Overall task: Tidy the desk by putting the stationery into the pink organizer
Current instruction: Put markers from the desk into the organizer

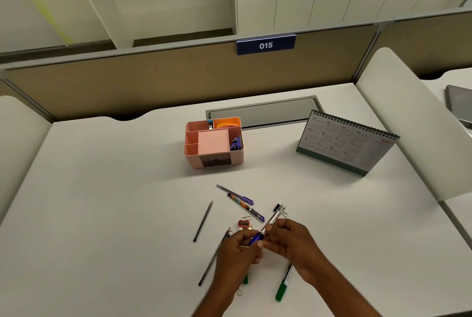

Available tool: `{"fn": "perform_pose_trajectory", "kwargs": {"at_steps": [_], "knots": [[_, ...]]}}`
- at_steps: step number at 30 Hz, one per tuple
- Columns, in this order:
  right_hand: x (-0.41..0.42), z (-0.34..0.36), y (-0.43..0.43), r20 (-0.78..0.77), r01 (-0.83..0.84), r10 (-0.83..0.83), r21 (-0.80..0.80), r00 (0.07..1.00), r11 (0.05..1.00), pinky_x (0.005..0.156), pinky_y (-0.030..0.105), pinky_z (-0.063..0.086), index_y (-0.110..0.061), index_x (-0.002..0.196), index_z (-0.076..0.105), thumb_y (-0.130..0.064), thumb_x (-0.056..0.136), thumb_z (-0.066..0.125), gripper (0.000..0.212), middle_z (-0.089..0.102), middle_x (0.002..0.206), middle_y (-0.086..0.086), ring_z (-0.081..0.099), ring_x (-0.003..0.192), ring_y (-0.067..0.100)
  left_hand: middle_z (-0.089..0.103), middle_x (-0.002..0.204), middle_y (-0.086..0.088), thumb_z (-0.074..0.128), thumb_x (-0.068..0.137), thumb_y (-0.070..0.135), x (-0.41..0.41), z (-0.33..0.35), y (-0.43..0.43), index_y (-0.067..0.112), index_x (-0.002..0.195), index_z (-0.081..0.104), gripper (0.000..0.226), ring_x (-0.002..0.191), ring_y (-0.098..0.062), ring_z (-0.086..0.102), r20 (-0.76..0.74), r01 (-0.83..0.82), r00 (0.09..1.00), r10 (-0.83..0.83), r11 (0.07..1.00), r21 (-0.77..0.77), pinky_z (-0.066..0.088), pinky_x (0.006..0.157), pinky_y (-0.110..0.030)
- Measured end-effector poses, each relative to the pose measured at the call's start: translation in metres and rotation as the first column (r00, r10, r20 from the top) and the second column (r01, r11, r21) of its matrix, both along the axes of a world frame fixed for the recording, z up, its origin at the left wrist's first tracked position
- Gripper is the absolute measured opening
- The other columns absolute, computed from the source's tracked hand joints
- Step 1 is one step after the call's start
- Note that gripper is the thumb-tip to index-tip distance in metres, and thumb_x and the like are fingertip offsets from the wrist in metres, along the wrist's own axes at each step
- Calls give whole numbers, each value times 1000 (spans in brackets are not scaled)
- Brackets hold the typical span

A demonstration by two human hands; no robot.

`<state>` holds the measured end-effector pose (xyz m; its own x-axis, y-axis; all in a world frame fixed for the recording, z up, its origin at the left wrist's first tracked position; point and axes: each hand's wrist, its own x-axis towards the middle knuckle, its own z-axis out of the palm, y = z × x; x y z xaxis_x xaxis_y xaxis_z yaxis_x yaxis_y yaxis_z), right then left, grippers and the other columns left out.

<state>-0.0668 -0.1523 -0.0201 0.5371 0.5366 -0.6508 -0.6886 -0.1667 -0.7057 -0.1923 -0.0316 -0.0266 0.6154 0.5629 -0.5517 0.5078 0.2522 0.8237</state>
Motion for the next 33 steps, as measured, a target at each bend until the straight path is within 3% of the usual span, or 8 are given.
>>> {"fn": "perform_pose_trajectory", "kwargs": {"at_steps": [4, 7, 11, 15, 18, 22, 27, 33], "knots": [[-7, 7, 9, 142, -118, 134, -118, 981, 986, 87, 49, 62, -8, 112, 72, -13, 90, 77, 23, 78, 98, 12, 76, 94, 31, 80, 85, -2, 76, 91, 16, -7, 6, 17, 25, 109, 76, 20, 78, -23, 77, 76, -148, 986, 146, 989, 20, 65, 77, -37], [-12, 5, 2, 314, -336, 439, -332, 842, 881, 79, 33, 63, -28, 107, 72, -24, 84, 83, 25, 77, 96, -5, 74, 88, 12, 80, 86, -6, 79, 90, 14, -10, 16, 44, 20, 108, 77, 19, 80, -27, 78, 138, -275, 953, 270, 961, 22, 65, 79, -39], [-11, 1, -29, 423, -569, 850, -632, 314, 525, 89, 20, 51, -45, 120, 61, -49, 72, 85, 54, 52, 119, -28, 56, 106, 0, 79, 89, -11, 78, 90, 12, -9, 34, 88, 15, 110, 78, 21, 79, -27, 76, 258, -395, 890, 375, 918, 28, 63, 76, -34], [-6, -12, -50, 416, -560, 906, -771, -83, 302, 92, 23, 48, -47, 134, 51, -40, 80, 75, 59, 40, 133, -23, 42, 121, 1, 78, 88, -9, 77, 91, 13, 1, 56, 136, 14, 111, 77, 20, 77, -25, 74, 360, -485, 834, 418, 866, 118, 63, 78, -36], [-11, -36, -59, 408, -530, 897, -805, -170, 266, 85, 24, 53, -48, 127, 56, -37, 80, 71, 51, 44, 131, -19, 47, 120, 1, 78, 92, -9, 78, 91, 19, 13, 72, 172, 15, 113, 77, 23, 78, -23, 73, 422, -515, 815, 397, 830, 213, 63, 79, -36], [-21, -56, -62, 472, -420, 856, -835, -211, 356, 46, 12, 44, -47, 94, 58, -51, 57, 83, 45, 46, 99, -20, 52, 84, -6, 78, 95, -6, 78, 91, 22, 41, 87, 217, 13, 115, 76, 26, 78, -18, 74, 450, -531, 819, 355, 766, 362, 64, 80, -38], [-20, -48, -57, 573, -395, 767, -801, -288, 450, 48, 16, 38, -43, 90, 58, -39, 67, 84, 35, 54, 92, -21, 49, 83, -2, 77, 96, -5, 76, 92, 30, 75, 86, 259, 13, 116, 76, 30, 79, -20, 75, 386, -487, 869, 309, 665, 566, 65, 82, -44], [-14, -51, -52, 528, -425, 845, -785, -80, 451, 58, 2, 43, -50, 99, 63, -44, 50, 95, 58, 60, 94, -29, 56, 87, -11, 77, 100, -10, 75, 92, 26, 105, 69, 283, 6, 114, 76, 30, 88, -25, 72, 244, -341, 940, 239, 604, 721, 62, 87, -42]]}}
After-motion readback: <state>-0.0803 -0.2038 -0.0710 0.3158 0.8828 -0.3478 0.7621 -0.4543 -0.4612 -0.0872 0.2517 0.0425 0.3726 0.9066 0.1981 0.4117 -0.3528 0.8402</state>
